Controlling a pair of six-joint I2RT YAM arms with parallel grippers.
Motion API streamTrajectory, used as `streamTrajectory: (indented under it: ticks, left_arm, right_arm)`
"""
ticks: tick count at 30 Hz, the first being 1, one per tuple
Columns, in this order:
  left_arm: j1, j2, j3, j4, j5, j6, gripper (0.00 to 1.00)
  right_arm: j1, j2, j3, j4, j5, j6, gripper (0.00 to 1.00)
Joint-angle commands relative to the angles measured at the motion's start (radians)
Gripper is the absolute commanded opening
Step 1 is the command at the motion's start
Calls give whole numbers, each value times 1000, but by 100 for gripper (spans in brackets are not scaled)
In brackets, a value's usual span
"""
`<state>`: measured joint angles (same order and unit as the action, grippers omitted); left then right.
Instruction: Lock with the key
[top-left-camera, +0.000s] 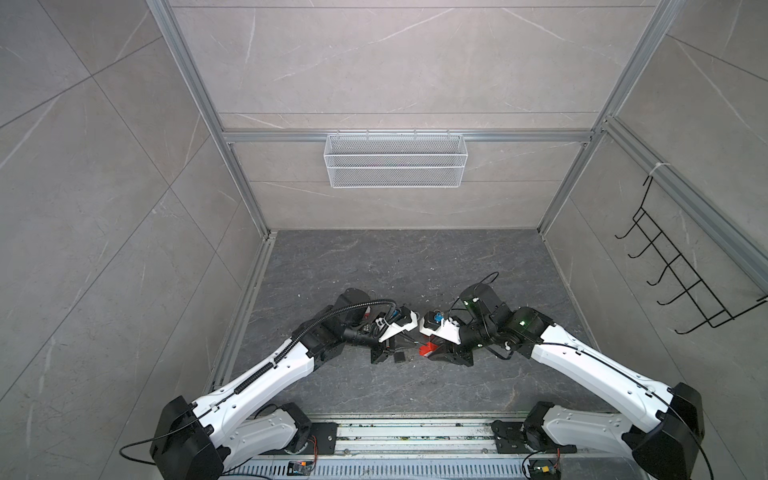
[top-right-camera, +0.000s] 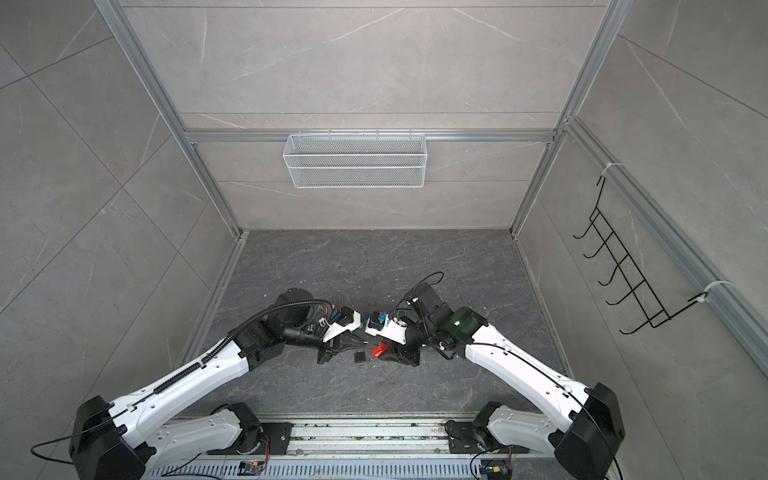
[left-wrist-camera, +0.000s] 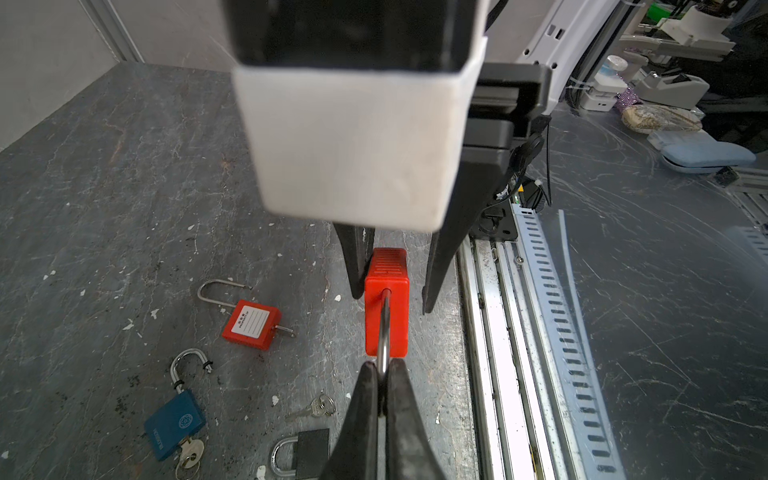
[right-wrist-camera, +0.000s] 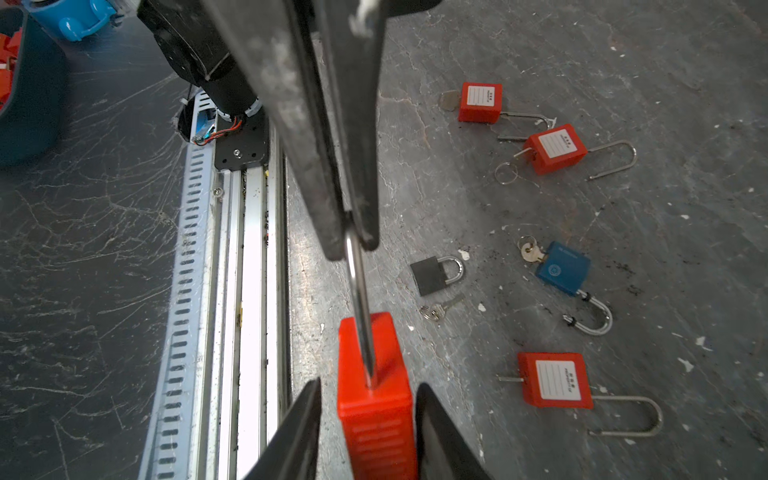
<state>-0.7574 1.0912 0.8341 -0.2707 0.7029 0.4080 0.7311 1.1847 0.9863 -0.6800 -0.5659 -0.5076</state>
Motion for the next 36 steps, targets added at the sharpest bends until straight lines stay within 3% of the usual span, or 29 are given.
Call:
streamTrajectory:
  ticks: [1,8,12,16,19,26,32,36]
  left_arm:
    - [0,0,56,-9,53,47,0]
    - [0,16,76,-40,71,79,0]
    - [2,28,87,-61,-15,78,2]
    - [24,-19,35,26,-113,28,40]
    - [77,-77,-53,151,-147,-29,56]
    - [188,-116,-115,242,-294,-200,59]
    - [219,-82,-72,165,-447,-369,64]
    - [219,-75,-72,139,-450,-413,64]
  right_arm:
    - [5,10,-5,-7,-43,-19,36]
    - [5,23,11,-36,-60,-23,20]
    - [5,36,19,-30,-59,46,16]
    - [5,84,56,-74,-57,161,16]
    - [5,75,12,-19,-62,254,16]
    - [5,98,-94,176,-33,484,12]
    - [5,301,-12,156,96,666,16]
    - [5,383,-6,202,111,718,15]
